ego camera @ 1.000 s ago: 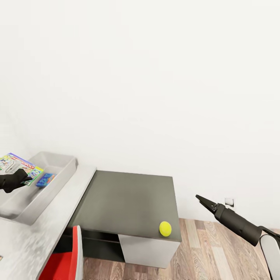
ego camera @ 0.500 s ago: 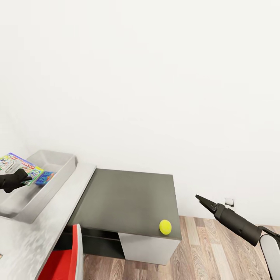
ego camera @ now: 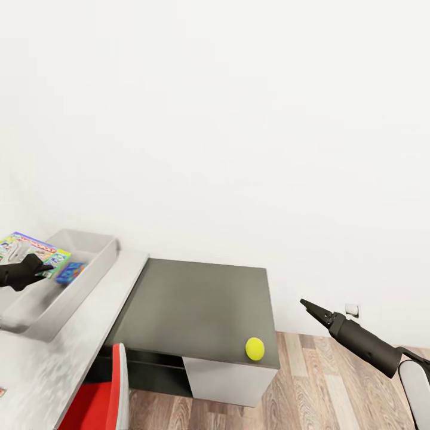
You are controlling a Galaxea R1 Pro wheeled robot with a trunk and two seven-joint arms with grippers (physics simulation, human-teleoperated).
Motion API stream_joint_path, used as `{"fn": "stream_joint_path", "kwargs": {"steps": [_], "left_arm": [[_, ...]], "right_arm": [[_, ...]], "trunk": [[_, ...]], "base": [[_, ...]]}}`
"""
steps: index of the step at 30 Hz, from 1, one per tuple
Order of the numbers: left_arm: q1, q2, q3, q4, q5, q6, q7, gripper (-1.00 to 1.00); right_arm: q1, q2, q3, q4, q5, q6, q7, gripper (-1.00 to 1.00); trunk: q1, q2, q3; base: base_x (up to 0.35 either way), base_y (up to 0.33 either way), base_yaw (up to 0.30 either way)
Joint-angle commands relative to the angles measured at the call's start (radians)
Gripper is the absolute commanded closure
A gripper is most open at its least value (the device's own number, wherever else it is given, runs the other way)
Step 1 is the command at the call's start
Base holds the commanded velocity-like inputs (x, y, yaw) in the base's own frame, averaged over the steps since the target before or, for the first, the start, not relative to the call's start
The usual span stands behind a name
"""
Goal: Put all the toys in the child's room - the three board games (two on the bed and one on the table), the two jigsaw puzzles on the table, and the tennis ball on the table - inside the toy box on the table in the child's room.
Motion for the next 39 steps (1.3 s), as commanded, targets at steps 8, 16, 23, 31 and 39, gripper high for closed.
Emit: {"fn": "stream_joint_path", "kwargs": {"steps": [8, 16, 23, 31, 39], "left_arm": [[-0.002, 0.001, 0.006, 0.004, 0.007, 0.007, -0.008, 1.00], [-0.002, 0.007, 0.005, 0.036, 0.008, 0.011, -0.009, 1.00], [-0.002, 0.003, 0.004, 0.040, 0.006, 0.047, -0.016, 1.00], [-0.002, -0.001, 0.003, 0.036, 0.005, 0.053, -0.021, 1.00], [-0.002, -0.001, -0.001, 0.034, 0.004, 0.054, -0.094, 1.00]], "right_arm": [[-0.001, -0.001, -0.002, 0.000, 0.001, 0.005, 0.003, -1.00], [-0.001, -0.001, -0.003, 0.000, 0.001, 0.005, 0.003, -1.00], [-0.001, -0.001, -0.002, -0.002, 0.001, 0.005, 0.004, -1.00], [-0.001, 0.000, -0.001, -0.002, 0.001, 0.004, 0.003, -1.00], [-0.001, 0.000, -0.001, -0.001, 0.001, 0.005, 0.003, -1.00]], "trunk": [[0.001, -0.002, -0.010], [0.001, -0.002, -0.020], [0.001, -0.002, -0.025], [0.001, -0.002, -0.026], [0.001, -0.002, -0.027]], "base": [[0.000, 0.000, 0.161], [0.000, 0.000, 0.179], [0.000, 0.000, 0.111], [0.000, 0.000, 0.012], [0.000, 0.000, 0.000]]}}
